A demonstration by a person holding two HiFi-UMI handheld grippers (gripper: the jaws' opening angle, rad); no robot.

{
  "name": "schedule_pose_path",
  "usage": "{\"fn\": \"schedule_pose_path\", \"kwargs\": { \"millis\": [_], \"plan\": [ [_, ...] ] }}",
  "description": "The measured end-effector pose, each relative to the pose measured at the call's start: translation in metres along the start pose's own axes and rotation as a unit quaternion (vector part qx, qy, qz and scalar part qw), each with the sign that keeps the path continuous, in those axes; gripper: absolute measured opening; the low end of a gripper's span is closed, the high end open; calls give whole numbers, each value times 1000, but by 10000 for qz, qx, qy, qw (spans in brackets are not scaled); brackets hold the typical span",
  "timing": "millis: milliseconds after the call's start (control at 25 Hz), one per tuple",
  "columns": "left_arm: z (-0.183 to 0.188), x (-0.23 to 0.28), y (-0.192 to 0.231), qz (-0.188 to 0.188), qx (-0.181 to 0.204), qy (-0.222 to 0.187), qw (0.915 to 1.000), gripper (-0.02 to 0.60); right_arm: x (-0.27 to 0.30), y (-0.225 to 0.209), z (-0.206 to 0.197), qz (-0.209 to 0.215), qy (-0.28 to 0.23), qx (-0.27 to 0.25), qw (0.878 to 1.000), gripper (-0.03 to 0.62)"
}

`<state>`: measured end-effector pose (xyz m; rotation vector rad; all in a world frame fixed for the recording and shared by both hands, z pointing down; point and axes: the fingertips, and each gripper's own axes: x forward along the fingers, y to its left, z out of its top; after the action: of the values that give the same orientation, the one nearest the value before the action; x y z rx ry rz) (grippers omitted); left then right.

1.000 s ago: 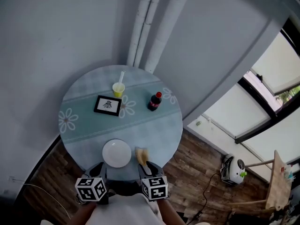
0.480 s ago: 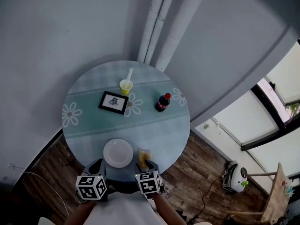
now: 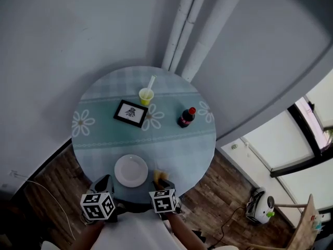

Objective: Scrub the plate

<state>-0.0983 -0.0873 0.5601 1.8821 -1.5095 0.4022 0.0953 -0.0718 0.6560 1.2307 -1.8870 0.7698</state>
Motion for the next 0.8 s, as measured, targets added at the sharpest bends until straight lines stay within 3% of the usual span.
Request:
{"fn": "schedule_pose_path", "kwargs": {
  "millis": [160, 560, 800],
  "plan": [
    [-3, 4, -2, 56, -130, 42, 9999, 9, 1, -4, -1, -18, -26, -101, 9999, 106],
    [-12, 11, -18, 37, -351, 35, 9994, 8, -2, -10, 2, 594, 94, 138, 9981, 71],
    [-22, 16, -12, -108, -807, 298, 9962, 9, -20, -16, 19, 568, -373, 358, 9970, 63]
  ]
}}
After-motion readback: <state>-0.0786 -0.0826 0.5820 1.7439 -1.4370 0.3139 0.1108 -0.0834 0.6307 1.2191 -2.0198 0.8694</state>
